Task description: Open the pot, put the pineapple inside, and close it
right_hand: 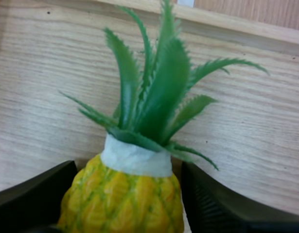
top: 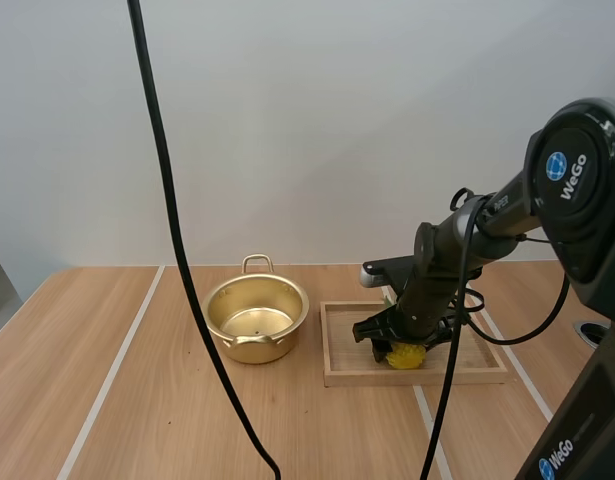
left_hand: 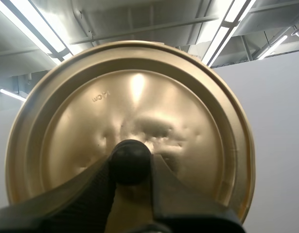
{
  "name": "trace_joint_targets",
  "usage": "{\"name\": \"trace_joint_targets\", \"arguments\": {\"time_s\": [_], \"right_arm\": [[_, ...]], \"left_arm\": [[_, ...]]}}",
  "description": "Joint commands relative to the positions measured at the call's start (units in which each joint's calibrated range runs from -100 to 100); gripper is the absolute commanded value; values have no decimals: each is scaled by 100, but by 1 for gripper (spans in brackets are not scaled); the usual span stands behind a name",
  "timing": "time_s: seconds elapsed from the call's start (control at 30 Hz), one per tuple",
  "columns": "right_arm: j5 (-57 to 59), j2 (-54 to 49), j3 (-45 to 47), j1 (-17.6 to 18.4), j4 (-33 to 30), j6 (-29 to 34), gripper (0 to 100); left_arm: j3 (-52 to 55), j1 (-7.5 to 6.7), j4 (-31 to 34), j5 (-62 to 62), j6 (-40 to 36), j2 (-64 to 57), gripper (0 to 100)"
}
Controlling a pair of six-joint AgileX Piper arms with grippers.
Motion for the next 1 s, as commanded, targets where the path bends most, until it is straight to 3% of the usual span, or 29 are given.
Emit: {"name": "trace_joint_targets", "arguments": {"time_s": [0.0, 0.27, 0.3, 0.43, 0.47, 0.57, 0.97], "right_arm": [[6, 78, 25, -22, -77, -55, 100], [-45, 78, 25, -22, -77, -55, 100], [-45, 78, 25, -22, -77, -55, 95], [-45, 78, 25, -22, -77, -55, 64], [-45, 78, 25, -22, -77, -64, 51], [-45, 78, 25, -22, -77, -95, 0], [-306, -5, 25, -22, -28, -172, 0]], "left_arm": [[-43, -19, -54, -115, -9, -23, 0], [-43, -19, -54, -115, -9, -23, 0], [-43, -19, -54, -115, -9, -23, 0], [-43, -19, -54, -115, -9, -23, 0], [-43, -19, -54, -115, -9, -23, 0], [-43, -19, -54, -115, -9, -23, 0], [-43, -19, -54, -115, -9, -23, 0]]}}
